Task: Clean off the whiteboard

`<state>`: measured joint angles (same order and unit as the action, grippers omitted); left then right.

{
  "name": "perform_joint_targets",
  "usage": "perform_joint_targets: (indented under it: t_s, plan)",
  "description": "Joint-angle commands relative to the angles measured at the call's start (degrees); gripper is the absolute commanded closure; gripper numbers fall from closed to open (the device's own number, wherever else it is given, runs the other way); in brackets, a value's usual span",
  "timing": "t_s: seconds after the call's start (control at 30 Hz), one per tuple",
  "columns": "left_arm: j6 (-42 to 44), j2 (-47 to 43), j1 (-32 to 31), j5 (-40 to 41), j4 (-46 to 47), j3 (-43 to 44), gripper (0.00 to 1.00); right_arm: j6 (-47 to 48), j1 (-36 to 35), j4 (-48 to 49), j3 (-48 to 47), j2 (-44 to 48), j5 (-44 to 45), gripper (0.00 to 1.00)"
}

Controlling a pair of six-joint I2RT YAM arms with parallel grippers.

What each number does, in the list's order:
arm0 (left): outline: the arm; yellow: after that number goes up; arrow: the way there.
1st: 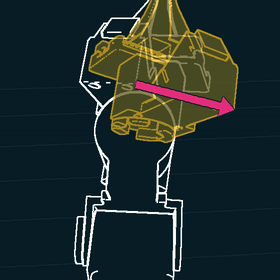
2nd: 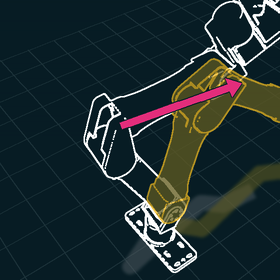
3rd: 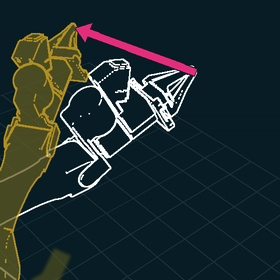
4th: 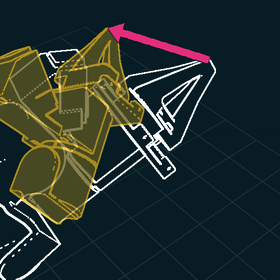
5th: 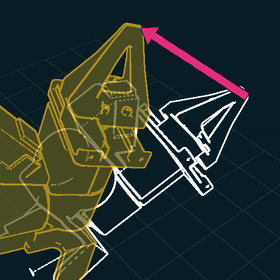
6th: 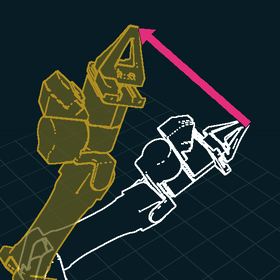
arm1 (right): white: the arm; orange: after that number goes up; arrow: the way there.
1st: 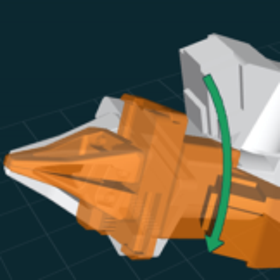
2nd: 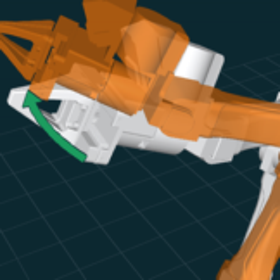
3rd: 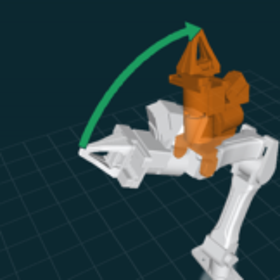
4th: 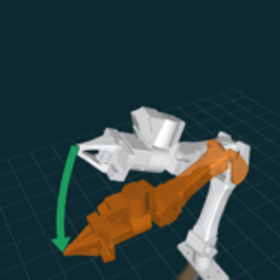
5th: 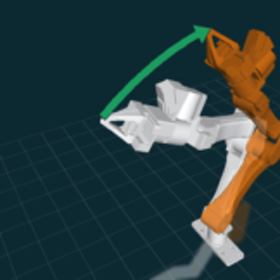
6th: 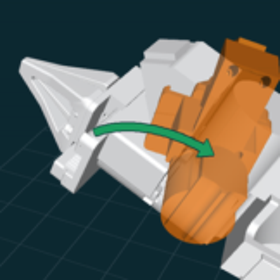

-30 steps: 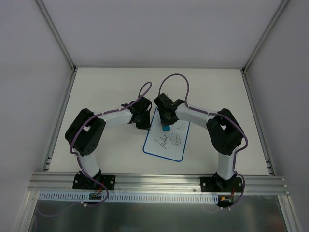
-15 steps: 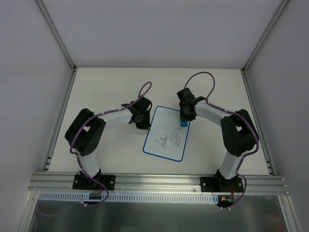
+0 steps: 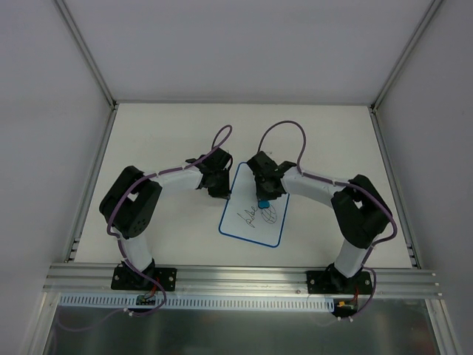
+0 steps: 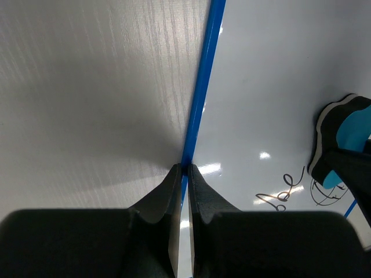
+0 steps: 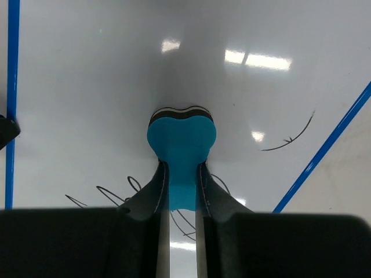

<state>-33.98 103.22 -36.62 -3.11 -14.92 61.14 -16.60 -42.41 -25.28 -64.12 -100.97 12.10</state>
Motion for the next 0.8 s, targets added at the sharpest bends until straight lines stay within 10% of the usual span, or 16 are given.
perform_joint_targets:
  t_s: [0.0,0.77]
  plan:
    - [-0.56,3.57,0.5,1.44,-6.62,-3.14,1.0,-4.67,-0.83,-6.36,2.86,-1.07,-2.0,1.0]
    - [-0.83,3.13,0.5,1.18,-6.53,-3.05,1.0,-6.26,15.34,-6.37,5.14,1.57,1.8,1.0]
